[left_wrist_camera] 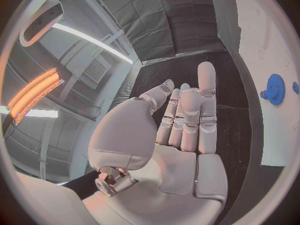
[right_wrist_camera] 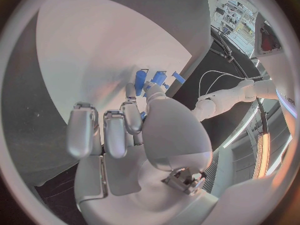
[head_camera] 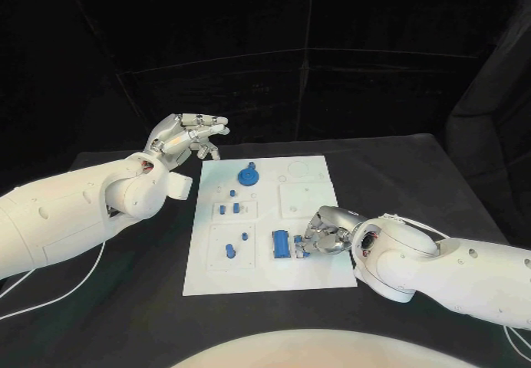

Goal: Assemble the parts on the task board

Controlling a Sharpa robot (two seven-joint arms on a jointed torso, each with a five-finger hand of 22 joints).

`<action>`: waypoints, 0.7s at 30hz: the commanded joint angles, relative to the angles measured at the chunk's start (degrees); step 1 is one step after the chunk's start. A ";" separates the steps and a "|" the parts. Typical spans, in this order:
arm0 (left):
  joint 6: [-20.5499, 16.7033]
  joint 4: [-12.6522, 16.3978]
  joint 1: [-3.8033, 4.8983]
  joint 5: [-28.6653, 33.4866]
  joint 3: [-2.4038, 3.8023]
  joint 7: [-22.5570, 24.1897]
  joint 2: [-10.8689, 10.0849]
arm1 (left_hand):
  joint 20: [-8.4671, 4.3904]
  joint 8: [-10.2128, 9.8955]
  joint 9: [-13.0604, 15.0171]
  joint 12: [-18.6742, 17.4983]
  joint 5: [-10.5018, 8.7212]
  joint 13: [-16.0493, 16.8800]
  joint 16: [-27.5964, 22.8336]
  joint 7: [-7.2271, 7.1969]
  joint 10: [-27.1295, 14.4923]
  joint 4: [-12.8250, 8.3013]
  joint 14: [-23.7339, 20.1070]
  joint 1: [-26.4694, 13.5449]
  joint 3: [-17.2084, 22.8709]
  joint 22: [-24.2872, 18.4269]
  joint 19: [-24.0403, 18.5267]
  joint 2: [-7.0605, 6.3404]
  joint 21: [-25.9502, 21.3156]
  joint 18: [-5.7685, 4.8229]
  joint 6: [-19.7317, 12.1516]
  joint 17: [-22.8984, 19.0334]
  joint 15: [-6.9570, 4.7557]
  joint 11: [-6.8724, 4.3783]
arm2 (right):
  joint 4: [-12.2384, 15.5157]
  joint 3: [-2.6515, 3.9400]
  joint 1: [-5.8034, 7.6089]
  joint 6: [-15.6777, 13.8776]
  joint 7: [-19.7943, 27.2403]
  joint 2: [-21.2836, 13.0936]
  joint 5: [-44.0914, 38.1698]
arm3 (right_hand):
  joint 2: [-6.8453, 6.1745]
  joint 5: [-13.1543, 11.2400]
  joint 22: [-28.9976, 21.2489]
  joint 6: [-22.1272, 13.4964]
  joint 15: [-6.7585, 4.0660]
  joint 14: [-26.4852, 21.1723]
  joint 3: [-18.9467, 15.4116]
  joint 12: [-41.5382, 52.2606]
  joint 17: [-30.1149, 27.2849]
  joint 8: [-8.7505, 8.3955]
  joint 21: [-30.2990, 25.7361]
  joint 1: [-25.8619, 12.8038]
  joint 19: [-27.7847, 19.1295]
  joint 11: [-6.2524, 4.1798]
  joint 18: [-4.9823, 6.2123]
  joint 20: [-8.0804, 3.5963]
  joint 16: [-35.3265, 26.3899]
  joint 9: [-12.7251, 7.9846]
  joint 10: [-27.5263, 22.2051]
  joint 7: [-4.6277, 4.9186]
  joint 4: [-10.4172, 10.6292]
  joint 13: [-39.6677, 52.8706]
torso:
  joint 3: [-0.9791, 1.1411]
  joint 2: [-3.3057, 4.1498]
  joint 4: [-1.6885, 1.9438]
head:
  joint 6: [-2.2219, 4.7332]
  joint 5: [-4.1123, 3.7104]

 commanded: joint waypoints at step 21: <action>0.53 0.02 0.08 0.09 0.02 -0.26 0.10 | 0.29 0.21 0.07 0.23 -0.07 0.00 0.00 0.08 -0.32 0.26 -0.37 -0.23 -0.33 -0.11 0.18 0.38 -0.26 0.78 -0.34 -0.08 0.15 0.08 | -0.30 -0.04 0.01 0.30 -0.98 0.54 -2.36 | 0.18 -1.02 0.35 1.38 -0.53 3.67 -2.59 0.11 3.13 1.36 0.31 -6.00 0.34 -0.25 -0.84 -0.36 0.09 1.66 1.04 -0.44 6.21 -0.04 | -0.02 -0.01 0.00 | 0.03 -0.10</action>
